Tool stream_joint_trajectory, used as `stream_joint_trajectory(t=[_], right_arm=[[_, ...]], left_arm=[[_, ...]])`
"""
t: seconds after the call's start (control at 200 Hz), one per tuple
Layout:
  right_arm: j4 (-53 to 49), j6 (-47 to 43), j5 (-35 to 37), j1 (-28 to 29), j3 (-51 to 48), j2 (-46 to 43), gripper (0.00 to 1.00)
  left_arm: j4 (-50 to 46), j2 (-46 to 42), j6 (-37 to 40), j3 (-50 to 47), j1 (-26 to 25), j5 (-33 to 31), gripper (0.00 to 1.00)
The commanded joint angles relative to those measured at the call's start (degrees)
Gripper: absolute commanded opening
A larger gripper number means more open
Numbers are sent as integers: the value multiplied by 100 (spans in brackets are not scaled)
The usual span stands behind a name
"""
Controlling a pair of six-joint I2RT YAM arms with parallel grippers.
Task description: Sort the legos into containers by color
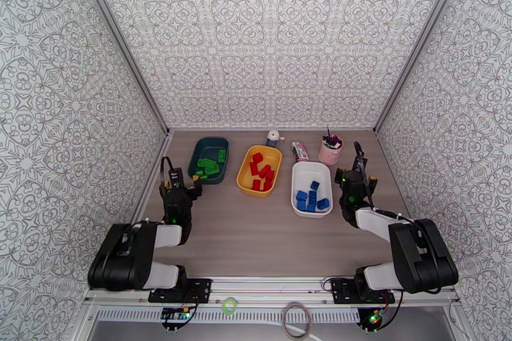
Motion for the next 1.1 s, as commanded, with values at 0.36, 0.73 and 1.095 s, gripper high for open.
stream_joint_trajectory(t=[0.36,0.73,1.095], right_arm=[[531,-490,-786,-26,51,313,99],[334,-442,-810,-29,217,427,99],[495,-472,-805,-39,85,325,99]], left_arm=[[-612,390,-148,874,89,399,99],[-645,393,-246,889,233,520,100],[-638,392,-243,891,226,525,99]])
